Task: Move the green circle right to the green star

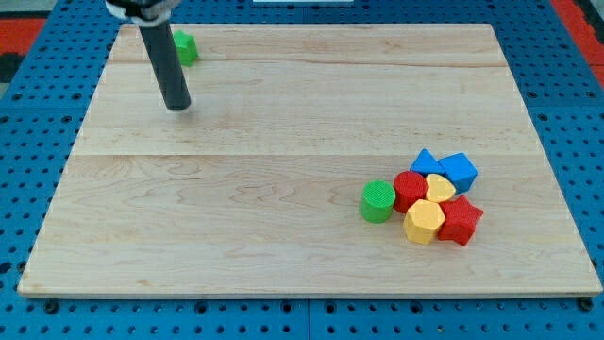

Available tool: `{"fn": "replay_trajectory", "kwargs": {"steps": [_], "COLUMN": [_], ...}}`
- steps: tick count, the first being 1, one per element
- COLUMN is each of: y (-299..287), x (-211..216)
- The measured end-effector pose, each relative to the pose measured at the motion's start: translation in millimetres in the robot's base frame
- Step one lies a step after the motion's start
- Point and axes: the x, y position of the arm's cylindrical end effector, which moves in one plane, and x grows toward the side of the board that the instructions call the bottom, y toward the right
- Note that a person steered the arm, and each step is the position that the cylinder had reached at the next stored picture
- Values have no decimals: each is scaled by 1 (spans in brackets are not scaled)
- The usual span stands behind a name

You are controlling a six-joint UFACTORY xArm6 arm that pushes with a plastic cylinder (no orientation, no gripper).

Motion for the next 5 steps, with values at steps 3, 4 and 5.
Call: {"fn": "replay_trajectory", "kwargs": {"steps": [3,4,5], "y": [109,222,258], "x": [168,195,181]}}
